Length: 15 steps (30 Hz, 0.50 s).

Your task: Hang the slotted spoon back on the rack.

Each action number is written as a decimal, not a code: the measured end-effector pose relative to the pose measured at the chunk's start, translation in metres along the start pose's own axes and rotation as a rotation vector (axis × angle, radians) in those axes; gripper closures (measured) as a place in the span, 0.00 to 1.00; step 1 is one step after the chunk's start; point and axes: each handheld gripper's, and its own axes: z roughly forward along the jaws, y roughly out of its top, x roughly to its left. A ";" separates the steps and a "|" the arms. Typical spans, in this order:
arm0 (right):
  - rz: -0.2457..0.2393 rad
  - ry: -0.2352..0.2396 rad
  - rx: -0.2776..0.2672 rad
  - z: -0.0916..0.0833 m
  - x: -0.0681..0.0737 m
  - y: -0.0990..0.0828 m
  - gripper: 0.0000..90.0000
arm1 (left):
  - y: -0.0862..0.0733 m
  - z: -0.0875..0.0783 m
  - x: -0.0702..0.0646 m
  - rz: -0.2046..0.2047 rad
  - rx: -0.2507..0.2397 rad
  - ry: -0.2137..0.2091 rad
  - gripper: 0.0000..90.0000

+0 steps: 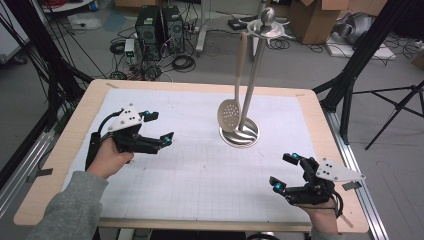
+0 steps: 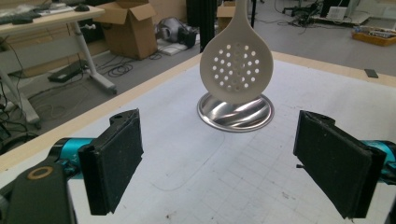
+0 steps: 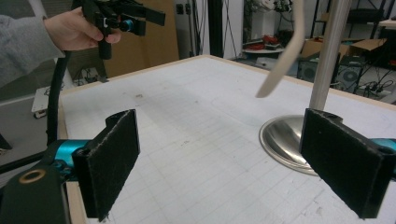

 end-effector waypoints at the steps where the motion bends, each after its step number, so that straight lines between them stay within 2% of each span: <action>1: -0.001 0.000 0.000 0.000 0.000 0.000 0.12 | -0.002 -0.001 0.000 -0.002 0.006 0.011 0.18; 7: 0.001 0.004 0.003 0.002 0.000 0.000 0.12 | -0.011 -0.012 0.002 0.004 -0.003 0.026 0.18; 8: -0.001 0.004 0.003 0.003 0.000 0.001 0.12 | -0.014 -0.016 0.003 0.008 -0.013 0.043 0.18; 9: -0.001 0.004 0.003 0.003 0.000 0.001 0.12 | -0.014 -0.016 0.003 0.008 -0.013 0.043 0.18; 11: -0.002 0.004 0.002 0.003 0.000 0.001 0.12 | -0.016 -0.021 0.003 -0.006 -0.031 0.052 0.18; 15: -0.002 0.006 -0.004 0.003 0.000 0.003 0.12 | -0.019 -0.032 0.005 -0.006 -0.046 0.073 0.18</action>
